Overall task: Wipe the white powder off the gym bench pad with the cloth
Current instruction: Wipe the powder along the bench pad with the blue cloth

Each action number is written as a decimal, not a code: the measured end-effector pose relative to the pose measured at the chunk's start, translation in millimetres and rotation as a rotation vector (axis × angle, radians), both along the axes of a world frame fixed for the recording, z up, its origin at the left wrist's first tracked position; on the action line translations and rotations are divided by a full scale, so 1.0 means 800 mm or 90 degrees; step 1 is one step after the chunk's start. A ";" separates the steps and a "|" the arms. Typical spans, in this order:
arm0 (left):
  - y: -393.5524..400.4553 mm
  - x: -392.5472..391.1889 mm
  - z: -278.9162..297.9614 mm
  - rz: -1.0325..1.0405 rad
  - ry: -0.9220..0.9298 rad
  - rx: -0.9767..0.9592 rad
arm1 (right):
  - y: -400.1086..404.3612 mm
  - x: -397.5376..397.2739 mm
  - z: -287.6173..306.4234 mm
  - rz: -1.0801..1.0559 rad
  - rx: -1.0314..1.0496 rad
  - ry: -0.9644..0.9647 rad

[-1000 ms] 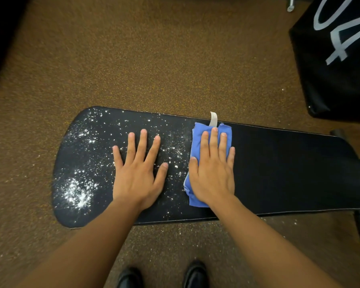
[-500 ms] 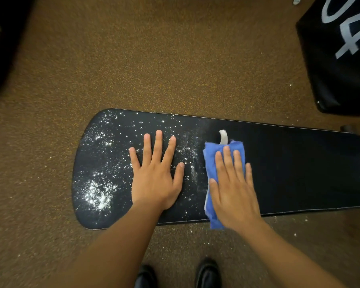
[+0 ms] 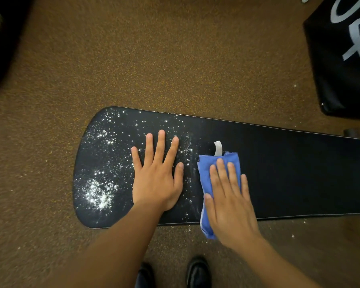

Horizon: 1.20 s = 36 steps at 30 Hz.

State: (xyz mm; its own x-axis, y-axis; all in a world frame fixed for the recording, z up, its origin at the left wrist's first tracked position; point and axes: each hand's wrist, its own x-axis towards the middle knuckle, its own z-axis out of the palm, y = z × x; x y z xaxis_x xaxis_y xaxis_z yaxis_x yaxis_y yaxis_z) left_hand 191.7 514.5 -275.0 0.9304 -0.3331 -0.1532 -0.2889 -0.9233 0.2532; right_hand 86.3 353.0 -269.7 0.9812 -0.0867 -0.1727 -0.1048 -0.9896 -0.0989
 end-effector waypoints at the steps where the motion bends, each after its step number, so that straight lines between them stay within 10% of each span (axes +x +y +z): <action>1: 0.000 0.000 0.000 0.000 0.001 0.002 | -0.007 0.013 -0.002 -0.014 -0.009 0.005; 8: 0.000 -0.001 -0.005 0.000 -0.007 0.011 | 0.010 0.147 -0.006 -0.170 0.010 -0.017; 14: 0.000 0.001 -0.002 0.003 -0.001 0.003 | -0.003 0.019 0.004 0.061 -0.001 0.010; 22: 0.000 -0.001 -0.002 0.005 0.001 0.011 | 0.004 0.142 -0.005 -0.163 0.007 -0.011; 29: 0.002 0.000 -0.003 0.004 -0.005 0.005 | 0.018 0.022 0.003 0.063 0.002 -0.003; 36: 0.000 0.000 -0.002 0.004 -0.004 0.004 | -0.032 0.132 -0.004 -0.139 -0.003 -0.003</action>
State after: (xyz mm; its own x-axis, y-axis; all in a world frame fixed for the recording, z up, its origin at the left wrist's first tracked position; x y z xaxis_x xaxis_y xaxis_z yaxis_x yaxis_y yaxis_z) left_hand 191.6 514.7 -276.4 0.9336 -0.3257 -0.1492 -0.2840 -0.9268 0.2459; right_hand 192.1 327.0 -272.7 0.9398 -0.2979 -0.1676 -0.3162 -0.9439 -0.0955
